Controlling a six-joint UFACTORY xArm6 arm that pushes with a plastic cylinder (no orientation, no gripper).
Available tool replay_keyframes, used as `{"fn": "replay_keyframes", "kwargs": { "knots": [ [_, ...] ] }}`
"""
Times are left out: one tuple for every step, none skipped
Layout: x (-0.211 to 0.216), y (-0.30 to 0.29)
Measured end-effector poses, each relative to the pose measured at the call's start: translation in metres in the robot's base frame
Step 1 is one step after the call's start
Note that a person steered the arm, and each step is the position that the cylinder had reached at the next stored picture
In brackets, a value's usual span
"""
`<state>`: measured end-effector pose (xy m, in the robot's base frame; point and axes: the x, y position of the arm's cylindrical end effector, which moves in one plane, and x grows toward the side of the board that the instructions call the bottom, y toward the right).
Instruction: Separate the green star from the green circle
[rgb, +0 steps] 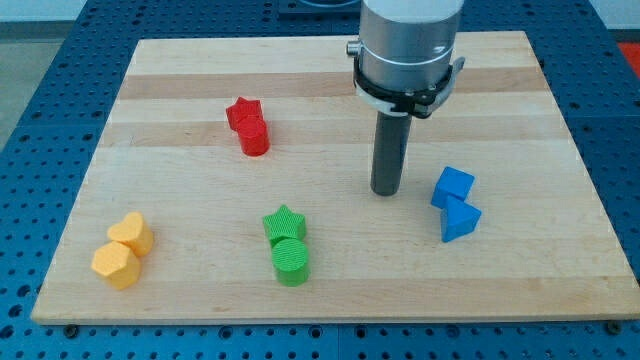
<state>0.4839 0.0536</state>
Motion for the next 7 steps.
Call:
{"fn": "replay_keyframes", "kwargs": {
  "knots": [
    [0.021,-0.013],
    [0.021,-0.013],
    [0.022,-0.05],
    [0.022,-0.056],
    [0.022,-0.057],
    [0.03,-0.062],
    [0.04,-0.067]
  ]
}}
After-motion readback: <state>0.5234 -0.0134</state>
